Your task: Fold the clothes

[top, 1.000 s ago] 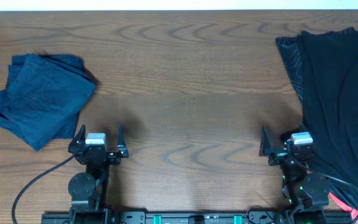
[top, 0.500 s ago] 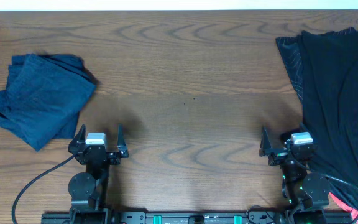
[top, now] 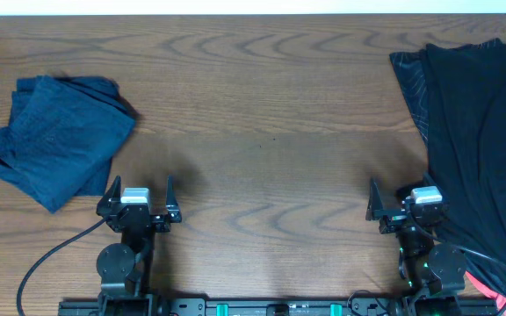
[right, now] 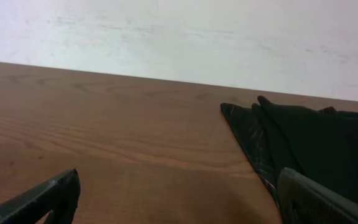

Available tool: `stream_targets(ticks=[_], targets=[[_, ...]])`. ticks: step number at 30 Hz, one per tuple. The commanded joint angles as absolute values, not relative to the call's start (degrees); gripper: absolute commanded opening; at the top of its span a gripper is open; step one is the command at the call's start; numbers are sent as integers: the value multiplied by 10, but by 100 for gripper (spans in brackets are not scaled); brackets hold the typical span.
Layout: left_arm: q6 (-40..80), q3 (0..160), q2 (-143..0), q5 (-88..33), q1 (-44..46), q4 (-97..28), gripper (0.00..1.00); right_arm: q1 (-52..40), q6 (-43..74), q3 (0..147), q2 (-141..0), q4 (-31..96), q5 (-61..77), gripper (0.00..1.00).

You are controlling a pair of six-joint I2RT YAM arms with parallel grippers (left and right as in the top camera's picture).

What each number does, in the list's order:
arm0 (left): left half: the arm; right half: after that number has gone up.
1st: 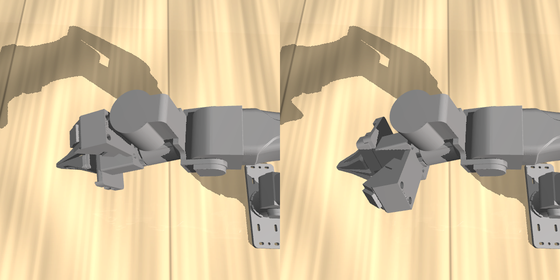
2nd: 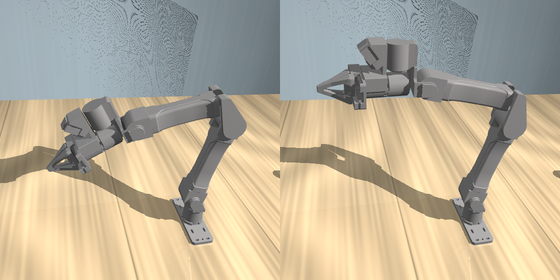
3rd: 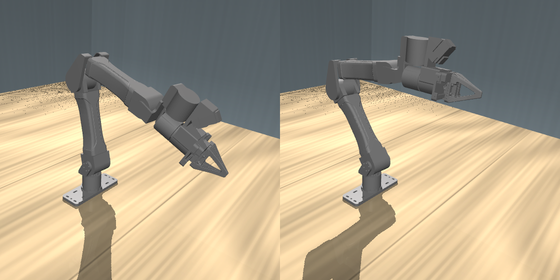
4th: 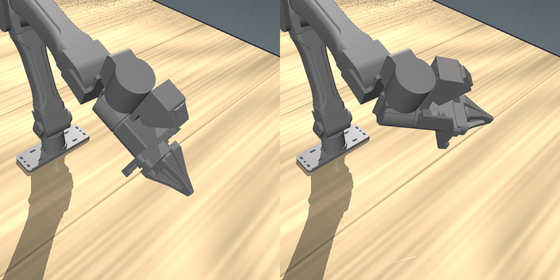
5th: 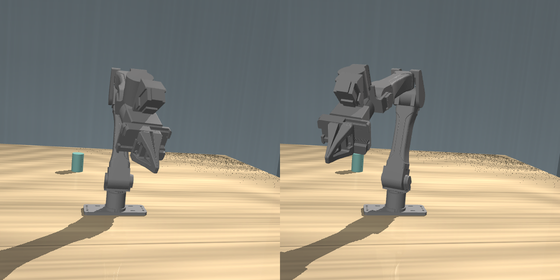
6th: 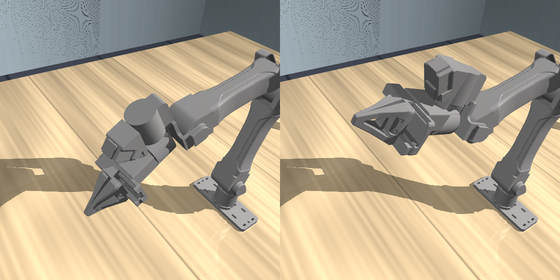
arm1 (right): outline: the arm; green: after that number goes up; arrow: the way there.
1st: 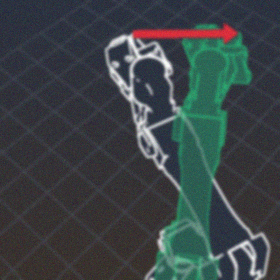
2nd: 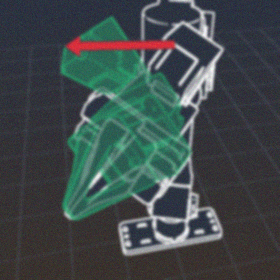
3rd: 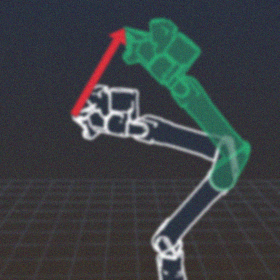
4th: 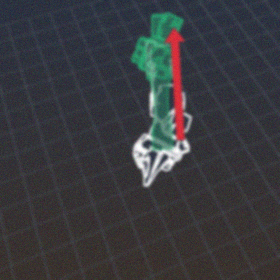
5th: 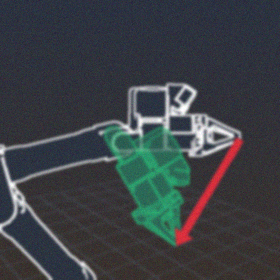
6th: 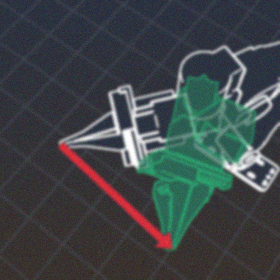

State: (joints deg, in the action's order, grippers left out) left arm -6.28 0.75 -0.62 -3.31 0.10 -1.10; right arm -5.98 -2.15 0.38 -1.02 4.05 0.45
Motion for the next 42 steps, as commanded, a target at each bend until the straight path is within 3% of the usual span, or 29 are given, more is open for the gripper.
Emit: stream_targets(ticks=[1,23,29,36,42], targets=[[-73,2,-3,-39,0,-36,98,-69,-29,3,-11,43,7,99],[-71,2,-3,-41,0,-36,98,-69,-28,3,-11,40,9,99],[17,19,-3,-41,0,-10,98,-69,-22,4,-11,31,0,99],[27,82,-31,-55,0,-33,98,-69,17,48,-11,103,-58,99],[28,214,-144,-56,0,-143,98,-69,31,131,-26,211,-122,99]])
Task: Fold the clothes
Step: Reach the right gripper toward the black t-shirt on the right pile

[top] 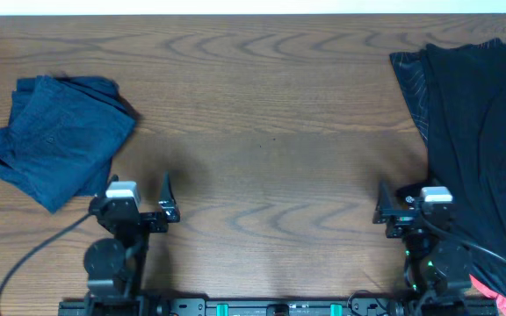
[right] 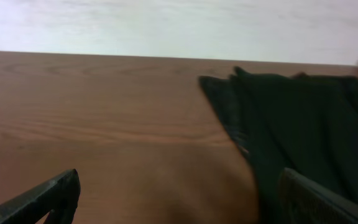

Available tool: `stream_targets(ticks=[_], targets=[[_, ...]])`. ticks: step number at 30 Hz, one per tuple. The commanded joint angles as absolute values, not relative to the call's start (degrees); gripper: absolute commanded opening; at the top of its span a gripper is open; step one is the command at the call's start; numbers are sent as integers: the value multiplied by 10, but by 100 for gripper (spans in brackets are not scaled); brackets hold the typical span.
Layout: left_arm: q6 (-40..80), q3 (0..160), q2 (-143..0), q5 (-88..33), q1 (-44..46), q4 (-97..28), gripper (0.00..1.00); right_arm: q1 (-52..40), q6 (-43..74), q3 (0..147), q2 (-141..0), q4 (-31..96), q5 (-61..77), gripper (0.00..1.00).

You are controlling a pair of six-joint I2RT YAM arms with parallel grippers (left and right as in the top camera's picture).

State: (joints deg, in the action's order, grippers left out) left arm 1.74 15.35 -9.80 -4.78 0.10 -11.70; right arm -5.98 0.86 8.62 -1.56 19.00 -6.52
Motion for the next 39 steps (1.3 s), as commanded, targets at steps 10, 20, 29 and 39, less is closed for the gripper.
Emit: stream_targets(ticks=[10,20,29,39], targets=[[37,437,-369,-69,0,-370,98,-50,42,265,-225,330,-135,99],[38,487,-445,-69,0,-479,98,-39,44,346,-465,356,-115,99],[37,487,-446,-69,-1,-482,98,-4,64,346,-639,358,-185,99],[37,487,-445,-69,0,-482,98,-3,64,346,-780,340,-215,99]])
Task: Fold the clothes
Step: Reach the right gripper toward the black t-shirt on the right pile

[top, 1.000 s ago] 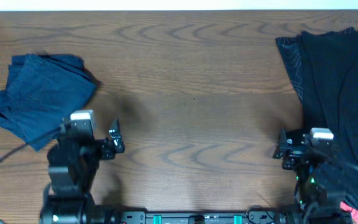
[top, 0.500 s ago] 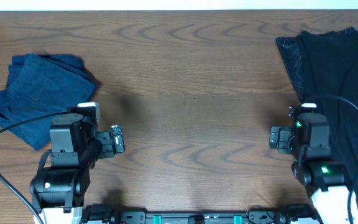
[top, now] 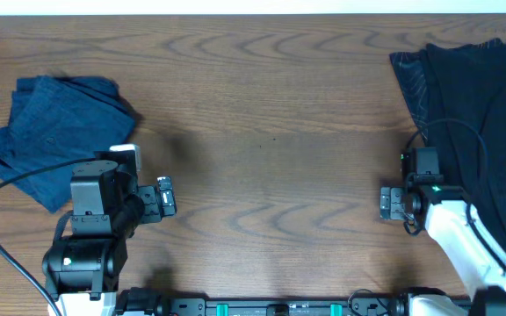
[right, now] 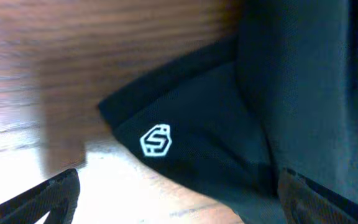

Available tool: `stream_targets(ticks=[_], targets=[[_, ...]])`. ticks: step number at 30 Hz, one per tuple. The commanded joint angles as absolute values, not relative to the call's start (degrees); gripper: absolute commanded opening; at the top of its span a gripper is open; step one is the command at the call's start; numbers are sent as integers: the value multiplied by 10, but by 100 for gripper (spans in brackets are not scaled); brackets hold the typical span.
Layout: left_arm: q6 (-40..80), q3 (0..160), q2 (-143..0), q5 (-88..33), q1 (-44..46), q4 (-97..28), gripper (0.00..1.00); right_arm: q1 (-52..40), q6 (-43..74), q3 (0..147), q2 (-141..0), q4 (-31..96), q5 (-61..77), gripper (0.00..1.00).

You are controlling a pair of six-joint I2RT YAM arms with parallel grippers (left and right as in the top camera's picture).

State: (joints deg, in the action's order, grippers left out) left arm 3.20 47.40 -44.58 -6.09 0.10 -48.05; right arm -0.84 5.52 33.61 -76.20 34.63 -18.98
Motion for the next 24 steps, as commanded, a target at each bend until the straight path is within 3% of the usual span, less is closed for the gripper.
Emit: stream_targets(ticks=[1,4,7,12,20,24], targets=[[37,487,-445,-69,0,-482,98,-3,64,346,-786,335,-215,99],[37,486,-445,-69,0,-482,98,-3,64,346,-799,330,-222,97],[37,487,-445,-69,0,-482,98,-3,64,345,-804,329,-227,87],[37,486,-445,-69,0,-482,98,4,64,344,-805,326,-227,55],[37,486,-445,-69,0,-482,98,29,89,344,-805,316,-227,25],[37,486,-445,-69,0,-482,98,34,92,344,-805,311,-225,1]])
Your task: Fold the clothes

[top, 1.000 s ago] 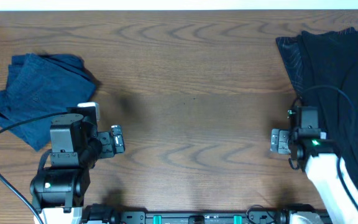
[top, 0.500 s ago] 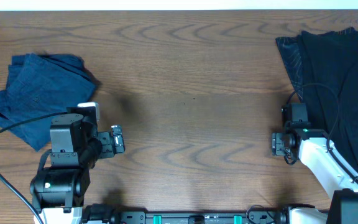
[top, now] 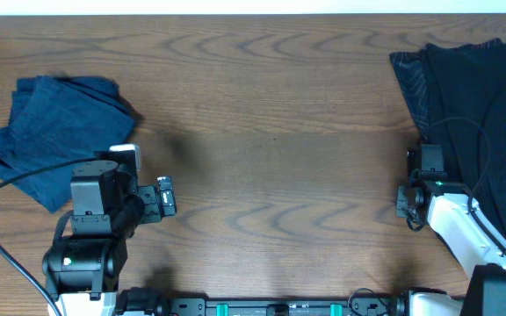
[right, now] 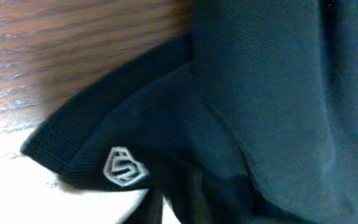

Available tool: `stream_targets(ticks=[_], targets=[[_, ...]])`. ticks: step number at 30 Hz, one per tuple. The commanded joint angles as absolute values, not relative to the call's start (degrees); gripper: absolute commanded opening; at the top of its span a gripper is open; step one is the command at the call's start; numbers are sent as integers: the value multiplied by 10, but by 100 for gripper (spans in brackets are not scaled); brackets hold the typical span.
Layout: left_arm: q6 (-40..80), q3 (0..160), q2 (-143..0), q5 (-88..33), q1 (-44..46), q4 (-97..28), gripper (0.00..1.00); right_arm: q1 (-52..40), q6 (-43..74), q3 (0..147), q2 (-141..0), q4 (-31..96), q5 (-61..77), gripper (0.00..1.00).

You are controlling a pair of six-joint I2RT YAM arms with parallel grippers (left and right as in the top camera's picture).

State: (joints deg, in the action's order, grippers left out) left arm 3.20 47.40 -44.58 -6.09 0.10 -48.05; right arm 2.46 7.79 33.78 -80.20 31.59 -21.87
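Note:
A black garment (top: 481, 114) lies spread at the table's right side, and its lower left corner carries a small white hexagon logo (right: 125, 168). My right gripper (top: 404, 202) sits at that left edge. In the right wrist view its dark fingers meet at the bottom centre, so the gripper (right: 173, 208) is shut on the garment's edge just beside the logo. A folded blue garment (top: 55, 136) rests at the far left. My left gripper (top: 162, 197) hangs raised to the right of it, open and holding nothing.
Bare brown wood (top: 271, 132) stretches between the two garments. A black cable (top: 7, 189) loops from the left arm over the blue garment's near corner. The arm bases and a rail run along the front edge (top: 262, 307).
My right gripper moved a little right onto the black garment's edge and went from wide open to shut on the cloth by the logo. The left arm has not moved.
Both grippers first rested open and low near the front edge, facing the far wall. The arms then turned slightly outward. Later both were raised, the right one open over the black garment's logo corner. Now the right one is shut on that corner.

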Motion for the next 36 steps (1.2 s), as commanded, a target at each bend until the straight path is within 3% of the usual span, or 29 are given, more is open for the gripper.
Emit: stream_targets(ticks=[1,8,15,20,29,36], targets=[[37,486,-445,-69,0,-482,98,34,92,345,-805,308,-223,1],[37,486,-445,-69,0,-482,98,34,113,394,-760,347,-164,1],[37,486,-445,-69,-1,-481,98,18,63,567,-662,378,51,1],[37,486,-445,-69,0,-481,98,-53,55,613,-635,338,185,1],[37,486,-445,-69,0,-482,98,-253,79,591,-733,309,142,1],[38,486,-445,-69,0,-482,98,-361,84,591,-874,131,122,6]])
